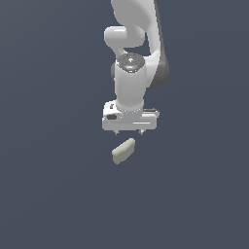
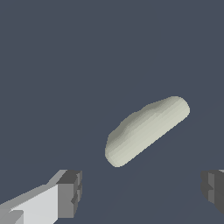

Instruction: Pick up the object and move it to a goal position.

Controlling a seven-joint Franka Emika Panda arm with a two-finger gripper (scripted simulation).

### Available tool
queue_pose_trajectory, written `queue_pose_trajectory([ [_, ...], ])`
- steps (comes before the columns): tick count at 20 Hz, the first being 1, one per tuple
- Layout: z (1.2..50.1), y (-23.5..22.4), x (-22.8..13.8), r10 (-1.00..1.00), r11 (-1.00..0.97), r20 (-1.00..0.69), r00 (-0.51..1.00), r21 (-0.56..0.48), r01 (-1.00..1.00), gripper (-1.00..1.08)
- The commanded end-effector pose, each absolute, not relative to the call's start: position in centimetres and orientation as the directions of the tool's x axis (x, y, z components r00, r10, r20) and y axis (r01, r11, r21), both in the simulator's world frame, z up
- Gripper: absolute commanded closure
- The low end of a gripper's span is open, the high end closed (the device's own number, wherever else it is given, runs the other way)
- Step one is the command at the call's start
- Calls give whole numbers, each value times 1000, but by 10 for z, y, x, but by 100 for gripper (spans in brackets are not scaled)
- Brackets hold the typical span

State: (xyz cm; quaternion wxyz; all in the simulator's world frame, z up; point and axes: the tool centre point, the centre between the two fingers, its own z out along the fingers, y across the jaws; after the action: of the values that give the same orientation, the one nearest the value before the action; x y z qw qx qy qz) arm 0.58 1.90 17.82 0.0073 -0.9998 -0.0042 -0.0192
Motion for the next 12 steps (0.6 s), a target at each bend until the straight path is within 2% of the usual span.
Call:
queue_pose_trajectory([
  [1, 178, 19, 5, -3, -1000, 34, 999, -19, -2, -92],
  [12, 176, 18, 7, -59, -998, 31, 998, -20, -58, -92],
])
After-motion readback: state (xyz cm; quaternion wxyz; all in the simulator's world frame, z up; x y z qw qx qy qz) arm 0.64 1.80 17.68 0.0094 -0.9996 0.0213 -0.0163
